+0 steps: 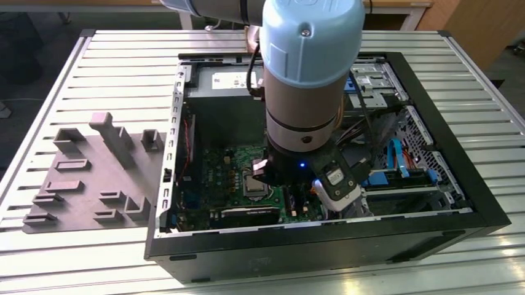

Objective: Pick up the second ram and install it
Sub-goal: 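Press down the second ram until it locks into place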

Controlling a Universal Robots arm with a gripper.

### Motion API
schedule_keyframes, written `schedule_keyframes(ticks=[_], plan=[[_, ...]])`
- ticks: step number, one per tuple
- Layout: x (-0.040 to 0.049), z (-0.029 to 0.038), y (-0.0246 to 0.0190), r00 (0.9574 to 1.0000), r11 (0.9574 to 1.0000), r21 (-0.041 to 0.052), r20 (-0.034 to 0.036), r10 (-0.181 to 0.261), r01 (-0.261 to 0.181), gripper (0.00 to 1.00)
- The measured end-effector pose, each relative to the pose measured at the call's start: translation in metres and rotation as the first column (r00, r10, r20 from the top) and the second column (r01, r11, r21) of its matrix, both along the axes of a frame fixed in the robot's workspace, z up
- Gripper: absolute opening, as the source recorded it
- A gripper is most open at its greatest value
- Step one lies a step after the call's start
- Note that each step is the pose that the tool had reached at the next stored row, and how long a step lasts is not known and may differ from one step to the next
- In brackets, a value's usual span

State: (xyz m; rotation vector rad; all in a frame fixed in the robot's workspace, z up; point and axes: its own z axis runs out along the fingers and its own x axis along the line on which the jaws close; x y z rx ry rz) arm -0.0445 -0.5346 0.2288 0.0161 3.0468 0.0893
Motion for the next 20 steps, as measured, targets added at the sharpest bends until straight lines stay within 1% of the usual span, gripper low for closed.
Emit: schedule_keyframes(ticks=[2,6,7,16,20], plan=[[0.0002,-0.0004,0.0000,1.0000,1.0000,-0.0019,0.0001,-0.005,0.005,0.11],[0.0006,-0.0010,0.0000,0.9999,0.9998,-0.0110,0.0002,-0.016,0.016,0.11],[0.0006,-0.0011,0.0000,0.9998,0.9998,-0.0117,0.0001,-0.018,0.018,0.11],[0.0017,-0.0025,0.0012,0.9998,0.9997,-0.0136,0.0002,-0.019,0.019,0.11],[0.0021,-0.0048,0.0015,0.9998,0.9997,-0.0134,0.0002,-0.019,0.019,0.11]])
